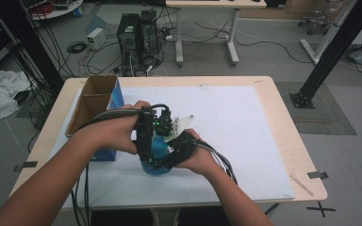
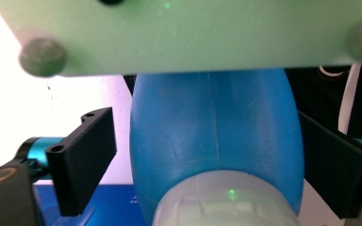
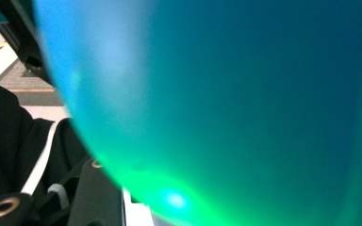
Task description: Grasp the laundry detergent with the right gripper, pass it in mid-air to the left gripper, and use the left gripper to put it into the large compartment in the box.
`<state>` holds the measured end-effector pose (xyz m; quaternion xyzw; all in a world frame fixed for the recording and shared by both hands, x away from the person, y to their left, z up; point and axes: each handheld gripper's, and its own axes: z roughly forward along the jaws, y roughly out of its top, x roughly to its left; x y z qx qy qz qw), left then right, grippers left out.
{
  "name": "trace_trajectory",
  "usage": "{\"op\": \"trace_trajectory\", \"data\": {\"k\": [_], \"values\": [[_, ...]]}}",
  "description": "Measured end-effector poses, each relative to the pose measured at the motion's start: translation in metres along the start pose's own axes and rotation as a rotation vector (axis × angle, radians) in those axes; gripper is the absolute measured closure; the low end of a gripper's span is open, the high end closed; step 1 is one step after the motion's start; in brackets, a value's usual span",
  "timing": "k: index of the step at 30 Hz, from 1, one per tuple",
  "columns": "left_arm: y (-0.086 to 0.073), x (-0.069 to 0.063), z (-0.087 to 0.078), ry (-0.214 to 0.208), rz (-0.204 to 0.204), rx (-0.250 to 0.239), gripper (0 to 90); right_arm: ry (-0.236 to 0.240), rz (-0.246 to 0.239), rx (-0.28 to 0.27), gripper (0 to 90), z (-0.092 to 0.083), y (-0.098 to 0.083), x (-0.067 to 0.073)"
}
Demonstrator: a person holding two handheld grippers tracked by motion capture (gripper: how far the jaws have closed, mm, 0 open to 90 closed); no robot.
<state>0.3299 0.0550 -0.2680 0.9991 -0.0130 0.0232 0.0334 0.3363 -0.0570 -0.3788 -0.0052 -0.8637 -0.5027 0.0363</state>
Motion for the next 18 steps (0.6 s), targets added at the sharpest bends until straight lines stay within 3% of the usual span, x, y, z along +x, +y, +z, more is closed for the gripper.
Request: {"op": "trace_trajectory", "data": {"k": [18], "values": [[0.0033, 0.0017, 0.0015, -0.009, 0.004, 0.007, 23.4, 0.005, 0.007, -0.001, 46.2, 0.0, 0.0003, -0.0005]]}}
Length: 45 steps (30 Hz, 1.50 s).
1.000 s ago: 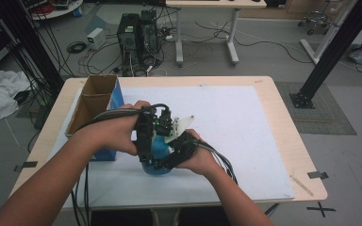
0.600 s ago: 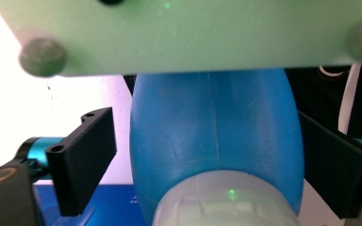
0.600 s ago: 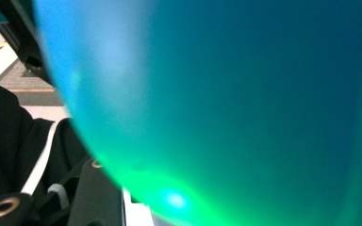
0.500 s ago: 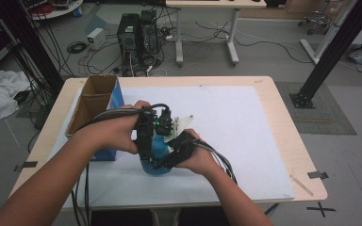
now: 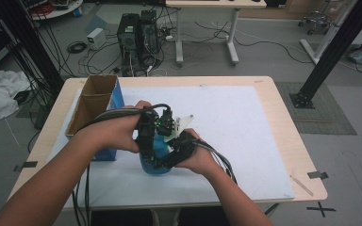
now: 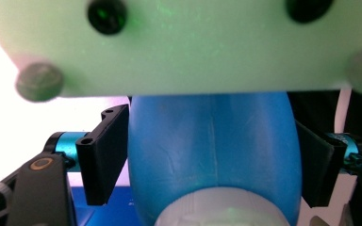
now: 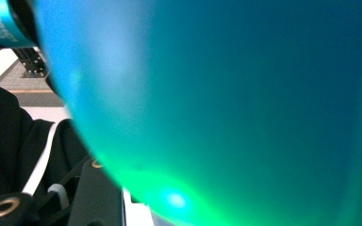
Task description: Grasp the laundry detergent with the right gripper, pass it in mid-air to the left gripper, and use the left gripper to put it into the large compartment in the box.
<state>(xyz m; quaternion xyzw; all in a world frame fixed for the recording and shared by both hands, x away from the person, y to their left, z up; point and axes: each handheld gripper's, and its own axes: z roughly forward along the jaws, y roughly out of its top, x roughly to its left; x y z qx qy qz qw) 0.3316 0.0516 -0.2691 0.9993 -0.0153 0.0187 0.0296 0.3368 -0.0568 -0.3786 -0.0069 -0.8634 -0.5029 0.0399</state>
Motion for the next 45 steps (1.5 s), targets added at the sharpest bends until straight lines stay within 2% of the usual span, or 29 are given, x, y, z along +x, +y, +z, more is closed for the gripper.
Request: {"op": "trace_trajectory", "data": {"k": [25, 34, 45], "values": [[-0.001, -0.0007, -0.0007, -0.01, -0.008, -0.001, 37.1, 0.002, 0.002, -0.003, 46.2, 0.0014, 0.0007, 0.0006], [-0.0021, 0.0, 0.0, -0.019, -0.034, 0.003, 38.4, 0.011, 0.005, -0.004, 46.2, 0.0024, 0.0004, -0.0001], [-0.0003, -0.002, -0.0053, -0.01, -0.031, 0.011, 38.9, 0.012, 0.0, -0.018, 45.8, 0.0011, 0.0021, 0.0012]]}}
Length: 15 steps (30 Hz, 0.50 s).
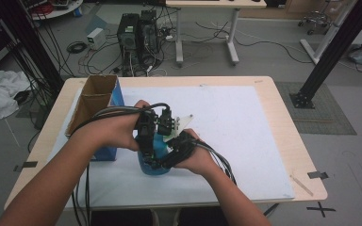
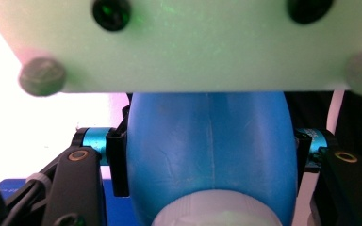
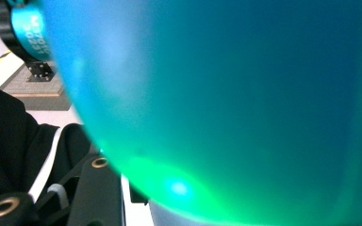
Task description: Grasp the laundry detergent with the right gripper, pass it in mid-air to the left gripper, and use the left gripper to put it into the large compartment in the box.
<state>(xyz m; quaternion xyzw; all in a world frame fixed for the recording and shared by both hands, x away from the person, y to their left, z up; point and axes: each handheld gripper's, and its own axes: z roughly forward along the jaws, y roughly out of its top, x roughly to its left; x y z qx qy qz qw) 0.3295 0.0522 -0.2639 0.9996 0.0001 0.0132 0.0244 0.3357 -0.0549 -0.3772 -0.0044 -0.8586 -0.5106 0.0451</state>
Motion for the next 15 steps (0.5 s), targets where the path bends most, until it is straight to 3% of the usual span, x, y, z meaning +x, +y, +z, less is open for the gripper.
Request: {"op": "trace_trajectory", "data": {"k": [7, 15], "values": [[0.003, -0.002, -0.006, 0.003, 0.007, -0.004, 38.8, 0.003, 0.002, -0.015, 42.1, -0.005, 0.002, 0.002], [0.003, 0.001, -0.013, 0.019, -0.004, -0.003, 38.8, -0.015, 0.054, -0.013, 30.6, -0.012, 0.0, 0.001]]}}
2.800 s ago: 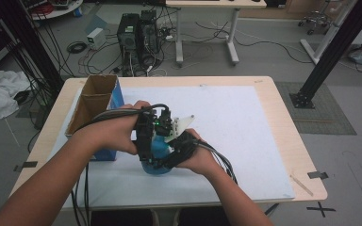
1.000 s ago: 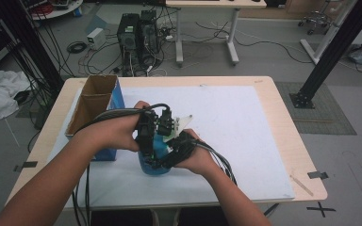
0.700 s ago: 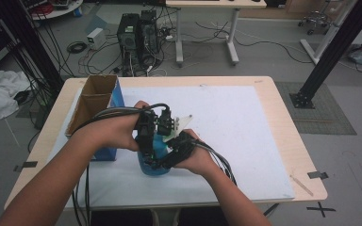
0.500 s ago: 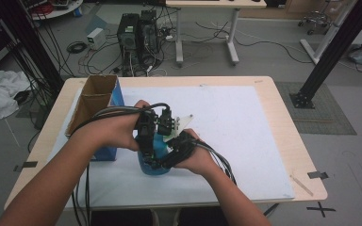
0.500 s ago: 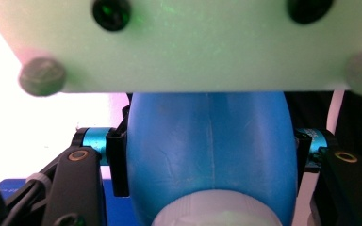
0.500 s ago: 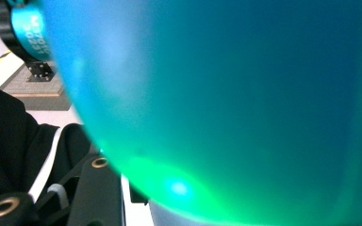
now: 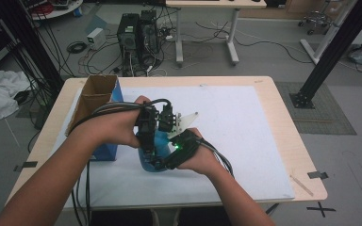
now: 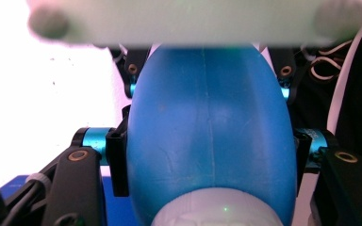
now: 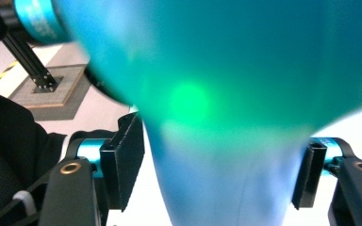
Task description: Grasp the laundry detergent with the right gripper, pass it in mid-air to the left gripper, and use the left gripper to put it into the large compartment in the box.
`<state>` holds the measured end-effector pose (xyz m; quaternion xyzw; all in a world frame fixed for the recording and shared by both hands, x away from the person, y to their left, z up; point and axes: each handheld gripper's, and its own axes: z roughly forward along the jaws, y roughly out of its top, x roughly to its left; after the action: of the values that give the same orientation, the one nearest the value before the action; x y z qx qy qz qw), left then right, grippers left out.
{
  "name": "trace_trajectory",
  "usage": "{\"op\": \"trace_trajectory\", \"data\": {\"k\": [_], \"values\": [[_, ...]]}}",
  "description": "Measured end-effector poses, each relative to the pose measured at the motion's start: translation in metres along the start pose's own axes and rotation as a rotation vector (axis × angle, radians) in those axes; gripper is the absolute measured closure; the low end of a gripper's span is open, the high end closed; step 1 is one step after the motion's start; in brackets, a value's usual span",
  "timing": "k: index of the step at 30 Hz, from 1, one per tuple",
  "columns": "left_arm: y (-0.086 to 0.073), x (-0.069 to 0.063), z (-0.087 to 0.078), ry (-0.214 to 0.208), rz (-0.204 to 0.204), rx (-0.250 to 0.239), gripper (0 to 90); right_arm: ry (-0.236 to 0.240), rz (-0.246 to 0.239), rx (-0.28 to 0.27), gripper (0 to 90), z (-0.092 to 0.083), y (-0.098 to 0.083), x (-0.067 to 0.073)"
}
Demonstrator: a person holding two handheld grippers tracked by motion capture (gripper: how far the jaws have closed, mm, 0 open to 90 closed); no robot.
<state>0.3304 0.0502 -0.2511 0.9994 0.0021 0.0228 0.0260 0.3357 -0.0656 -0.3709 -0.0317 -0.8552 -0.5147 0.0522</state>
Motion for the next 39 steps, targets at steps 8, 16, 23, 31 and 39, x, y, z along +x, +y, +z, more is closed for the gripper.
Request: {"op": "trace_trajectory", "data": {"k": [8, 16, 23, 31, 39], "values": [[-0.005, 0.004, -0.006, 0.005, -0.031, -0.012, 38.7, -0.024, 0.013, -0.005, 23.9, -0.007, 0.0, -0.001], [-0.012, 0.01, -0.008, 0.001, -0.063, -0.01, 38.6, -0.063, 0.026, 0.014, 22.5, -0.019, -0.003, -0.008], [-0.017, 0.015, -0.013, 0.003, -0.095, -0.011, 38.5, -0.099, 0.03, 0.04, 21.5, -0.028, -0.007, -0.01], [-0.023, 0.02, -0.022, -0.001, -0.14, -0.005, 38.5, -0.119, 0.049, 0.077, 15.5, -0.039, -0.008, -0.013], [-0.03, 0.026, -0.039, -0.009, -0.191, -0.001, 38.5, -0.152, 0.052, 0.129, 13.9, -0.052, -0.008, -0.014]]}}
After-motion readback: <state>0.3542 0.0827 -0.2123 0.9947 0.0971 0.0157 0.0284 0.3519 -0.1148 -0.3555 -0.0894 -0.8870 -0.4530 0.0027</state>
